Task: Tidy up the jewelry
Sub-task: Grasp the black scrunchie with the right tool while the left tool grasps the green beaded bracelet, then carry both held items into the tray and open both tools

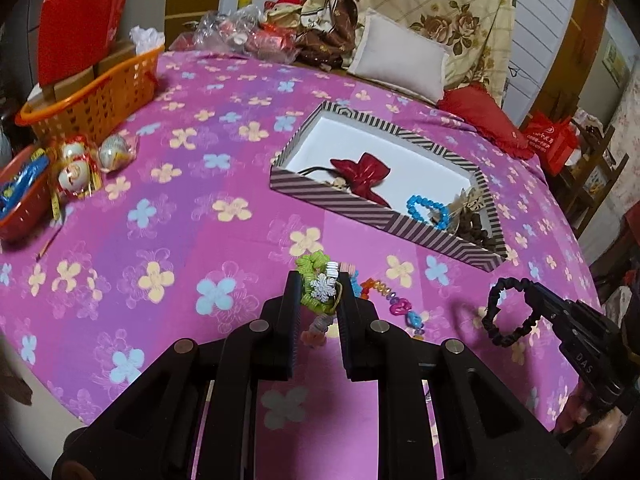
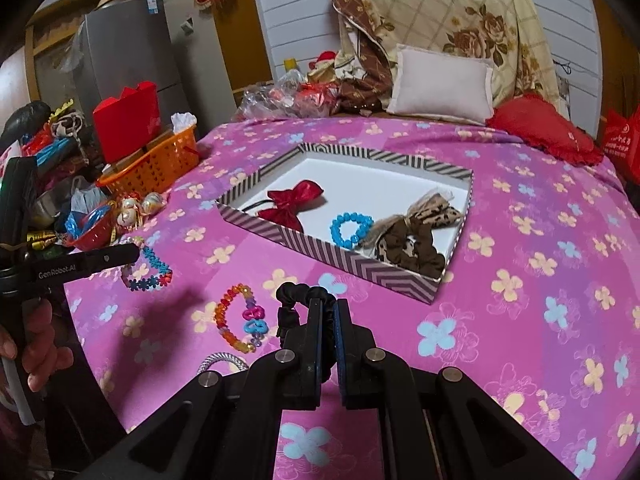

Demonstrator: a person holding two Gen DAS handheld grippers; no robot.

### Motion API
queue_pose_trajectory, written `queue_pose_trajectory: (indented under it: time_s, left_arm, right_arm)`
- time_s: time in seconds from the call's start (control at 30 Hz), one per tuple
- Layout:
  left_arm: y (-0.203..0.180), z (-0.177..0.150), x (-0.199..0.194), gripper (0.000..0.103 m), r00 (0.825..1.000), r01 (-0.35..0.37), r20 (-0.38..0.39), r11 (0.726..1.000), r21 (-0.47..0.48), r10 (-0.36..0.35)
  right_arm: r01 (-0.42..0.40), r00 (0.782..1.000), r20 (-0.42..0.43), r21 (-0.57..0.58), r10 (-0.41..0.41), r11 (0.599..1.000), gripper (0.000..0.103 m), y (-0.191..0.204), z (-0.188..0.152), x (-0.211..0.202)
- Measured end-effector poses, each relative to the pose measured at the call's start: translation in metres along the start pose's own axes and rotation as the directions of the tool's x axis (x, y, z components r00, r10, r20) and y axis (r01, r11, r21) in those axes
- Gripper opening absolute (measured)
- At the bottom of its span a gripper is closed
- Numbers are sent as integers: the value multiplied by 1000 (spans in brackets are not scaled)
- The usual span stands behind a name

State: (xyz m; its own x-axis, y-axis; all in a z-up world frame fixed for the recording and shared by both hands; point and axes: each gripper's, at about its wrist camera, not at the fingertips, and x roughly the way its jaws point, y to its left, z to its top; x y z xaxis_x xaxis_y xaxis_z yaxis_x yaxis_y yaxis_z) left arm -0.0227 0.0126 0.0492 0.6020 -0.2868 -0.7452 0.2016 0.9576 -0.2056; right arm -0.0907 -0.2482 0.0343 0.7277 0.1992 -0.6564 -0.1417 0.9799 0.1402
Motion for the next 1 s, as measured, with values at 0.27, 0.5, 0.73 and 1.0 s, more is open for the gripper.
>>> queue_pose_trajectory:
  time_s: [0.27,0.5,0.73,1.0]
  left_arm:
    - [-14,6,-5,15,1000,-13,24,999,30,12]
    - [-22,12,0,15,999,-19,26,999,46,18]
    - [-30,17,6,15,999,-26,25,998,65,24]
    - [-41,24,15,15,999,-36,22,995,92,34]
  right_arm:
    - [0,1000,12,-8,0,1000,5,3,7,-5]
    - [9,1000,10,-23,-8,1000,5,3,13,-4]
    - [7,1000,8,-27,-7,1000,5,3,17,-1]
    - [7,1000,3,-27,-7,1000,5,2,26,7]
